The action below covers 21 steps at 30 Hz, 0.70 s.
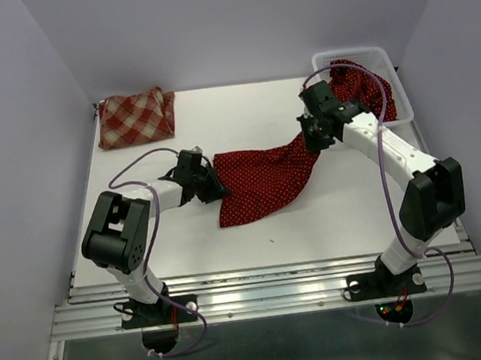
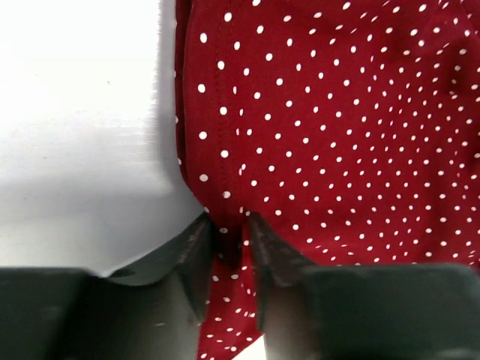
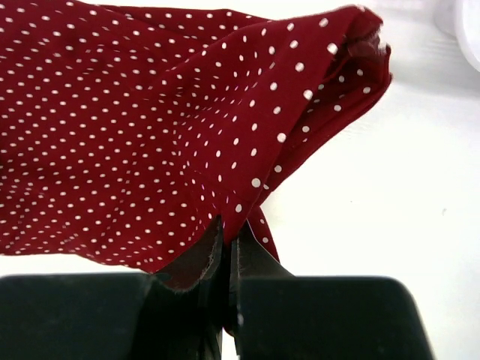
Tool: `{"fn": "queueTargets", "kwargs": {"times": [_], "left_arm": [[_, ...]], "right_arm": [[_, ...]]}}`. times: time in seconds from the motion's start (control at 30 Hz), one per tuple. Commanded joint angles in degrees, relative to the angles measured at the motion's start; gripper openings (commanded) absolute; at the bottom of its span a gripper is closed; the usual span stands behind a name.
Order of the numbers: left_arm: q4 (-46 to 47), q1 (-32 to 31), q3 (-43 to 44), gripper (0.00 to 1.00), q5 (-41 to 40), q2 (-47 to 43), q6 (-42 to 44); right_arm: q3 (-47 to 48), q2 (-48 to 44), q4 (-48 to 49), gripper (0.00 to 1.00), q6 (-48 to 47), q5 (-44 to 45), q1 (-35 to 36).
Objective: Fold and stack the skirts
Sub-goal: Fold the skirt
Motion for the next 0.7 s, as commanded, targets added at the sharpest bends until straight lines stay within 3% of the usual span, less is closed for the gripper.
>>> {"fn": "queueTargets", "kwargs": {"times": [0.0, 0.13, 0.3, 0.4, 0.47, 0.5, 0.6, 0.67], "left_arm": [[-6.30, -0.66, 3.45, 0.48, -5.55, -3.12, 0.06], [-14.03, -1.19, 7.59, 0.68, -11.28, -5.58, 0.32], [-20.36, -4.78, 14.27, 0.74, -14.96, -8.84, 1.11], [-18.80, -7.59, 15.86, 0.72, -12.62, -9.45, 2.16], [-14.42, -10.14, 15.68, 0.54, -8.93, -8.58, 2.52], [-13.52, -12.07, 16.12, 0.38, -7.26, -7.71, 2.52], [-12.37, -15.06, 18.75, 0.13, -6.72, -2.88, 2.61], [-11.67, -17.62, 19.90, 0.05, -6.54, 1.15, 2.26]], "right_arm": [[0.11, -1.35, -2.50, 0.01, 0.88, 3.76, -0.57], [-1.56, -2.49, -2.33, 0.01, 1.22, 5.07, -0.57], [-6.04, -3.46, 0.05, 0.01, 2.01, 4.37, -0.57], [-7.18, -3.90, 1.28, 0.01, 2.19, 4.37, -0.57], [-7.89, -4.25, 2.33, 0.01, 2.28, 3.85, -0.57], [-8.15, -4.87, 2.68, 0.01, 2.28, 3.50, -0.57], [-8.59, -5.83, 4.00, 0.01, 2.19, 1.92, -0.57], [-8.86, -6.36, 4.44, 0.01, 1.84, 1.13, -0.57]]}}
